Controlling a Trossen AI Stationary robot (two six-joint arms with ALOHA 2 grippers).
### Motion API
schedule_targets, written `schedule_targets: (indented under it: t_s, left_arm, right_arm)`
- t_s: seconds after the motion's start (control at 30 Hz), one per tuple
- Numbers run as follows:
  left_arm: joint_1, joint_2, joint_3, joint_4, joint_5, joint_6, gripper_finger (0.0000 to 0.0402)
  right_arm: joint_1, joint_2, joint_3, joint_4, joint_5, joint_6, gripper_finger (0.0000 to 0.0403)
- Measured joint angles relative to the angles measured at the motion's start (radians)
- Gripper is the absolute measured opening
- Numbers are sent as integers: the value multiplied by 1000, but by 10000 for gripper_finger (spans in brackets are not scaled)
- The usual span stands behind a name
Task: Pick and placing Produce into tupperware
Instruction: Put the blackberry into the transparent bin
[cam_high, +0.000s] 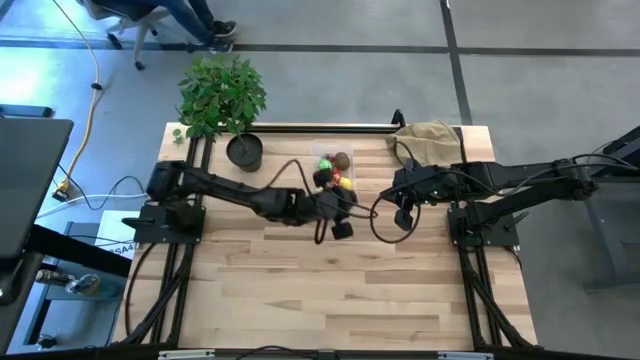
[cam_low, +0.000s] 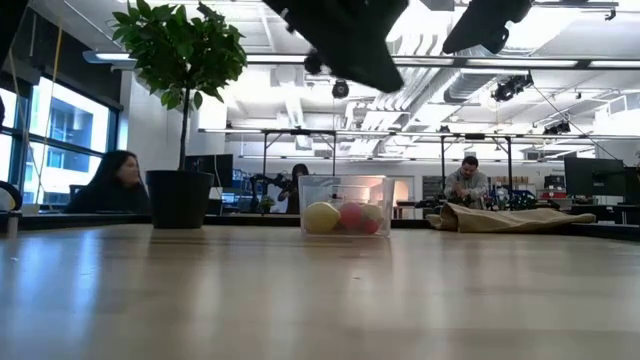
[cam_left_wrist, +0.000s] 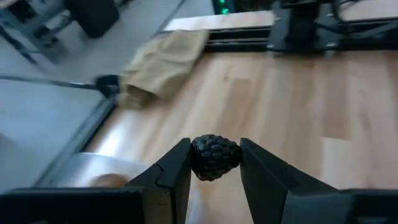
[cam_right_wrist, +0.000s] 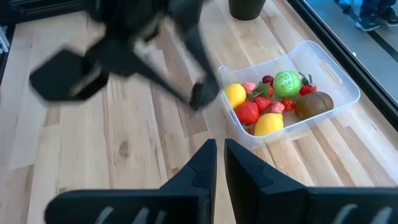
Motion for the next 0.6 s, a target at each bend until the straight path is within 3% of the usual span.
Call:
schedule_targets:
  t_s: [0.2, 0.4, 0.6]
  left_arm:
    - [106, -68, 0, -72, 14, 113, 110]
    - [253, -34, 2, -161, 284, 103, 110]
    - [322, 20, 0, -230, 446, 81, 110]
  right_arm:
    - [0, 0, 0, 0, 0, 0, 24]
    - [0, 0, 0, 0, 0, 0, 24]
    - [0, 0, 0, 0, 0, 0, 24]
